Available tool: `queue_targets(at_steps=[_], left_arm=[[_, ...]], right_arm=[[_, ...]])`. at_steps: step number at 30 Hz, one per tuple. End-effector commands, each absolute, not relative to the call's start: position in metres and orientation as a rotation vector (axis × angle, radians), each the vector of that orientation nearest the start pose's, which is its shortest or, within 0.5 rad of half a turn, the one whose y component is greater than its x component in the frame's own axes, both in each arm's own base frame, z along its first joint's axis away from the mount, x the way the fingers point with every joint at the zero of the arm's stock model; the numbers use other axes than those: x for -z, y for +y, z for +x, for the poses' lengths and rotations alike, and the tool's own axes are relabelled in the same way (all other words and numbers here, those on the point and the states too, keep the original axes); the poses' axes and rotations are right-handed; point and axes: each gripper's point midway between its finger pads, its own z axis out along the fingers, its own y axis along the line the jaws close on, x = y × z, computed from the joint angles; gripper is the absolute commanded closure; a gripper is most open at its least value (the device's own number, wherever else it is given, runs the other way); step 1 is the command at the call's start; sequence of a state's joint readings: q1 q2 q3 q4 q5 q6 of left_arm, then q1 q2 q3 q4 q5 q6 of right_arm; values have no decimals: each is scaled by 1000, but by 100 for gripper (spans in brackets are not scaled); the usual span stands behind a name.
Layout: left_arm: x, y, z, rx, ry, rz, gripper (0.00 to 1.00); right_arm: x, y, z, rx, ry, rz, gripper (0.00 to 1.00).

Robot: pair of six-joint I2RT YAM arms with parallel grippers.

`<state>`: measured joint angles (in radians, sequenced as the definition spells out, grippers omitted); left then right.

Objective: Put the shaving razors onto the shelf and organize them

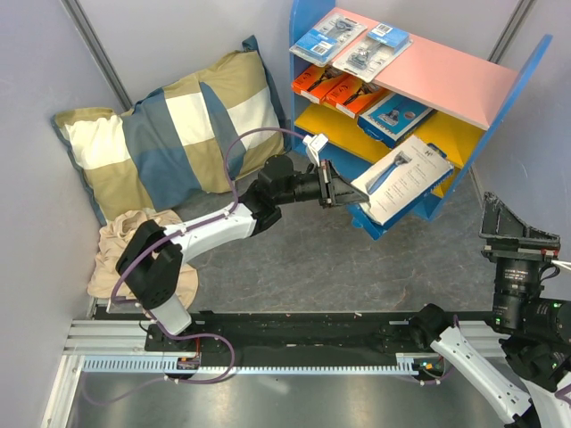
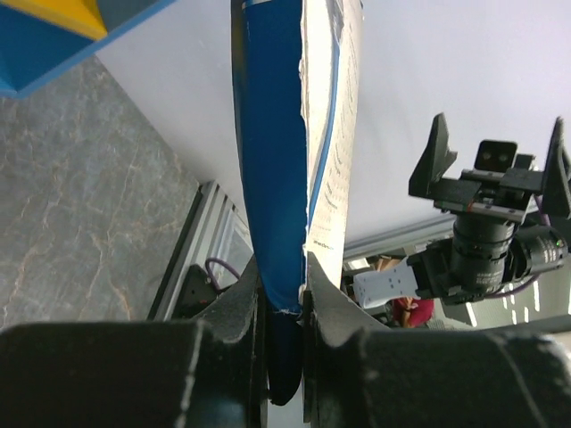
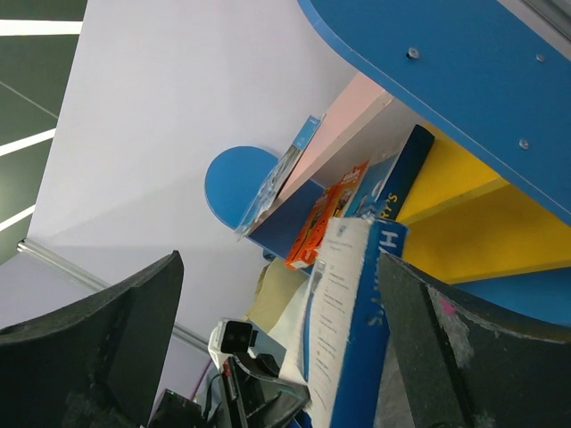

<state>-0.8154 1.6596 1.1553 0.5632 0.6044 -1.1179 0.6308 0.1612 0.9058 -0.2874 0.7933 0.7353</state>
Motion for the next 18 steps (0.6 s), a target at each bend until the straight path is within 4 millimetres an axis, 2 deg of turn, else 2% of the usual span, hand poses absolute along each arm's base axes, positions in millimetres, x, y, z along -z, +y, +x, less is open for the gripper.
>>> queue_targets(at_steps=[1, 3, 5, 6, 7, 12, 18], left_arm=[[-355, -449, 255, 1853, 1699, 354, 98], [-351, -454, 262, 1845, 1716, 339, 98], [-356, -458, 269, 1833, 1716, 317, 98], [-348, -462, 274, 1824, 1748, 305, 98], [-354, -465, 277, 1820, 1735, 302, 98], [-351, -478, 291, 1805, 1776, 271, 98], [-360, -503, 303, 1805, 1766, 281, 98]], right_arm=[[-443, -36, 137, -731, 992, 791, 2], [-443, -38, 135, -729, 990, 794, 2], [-442, -39, 134, -722, 989, 798, 2], [-442, -41, 133, -723, 986, 800, 2], [-442, -41, 133, -718, 988, 801, 2], [-444, -48, 126, -710, 976, 809, 2], [-444, -55, 121, -697, 972, 815, 2]])
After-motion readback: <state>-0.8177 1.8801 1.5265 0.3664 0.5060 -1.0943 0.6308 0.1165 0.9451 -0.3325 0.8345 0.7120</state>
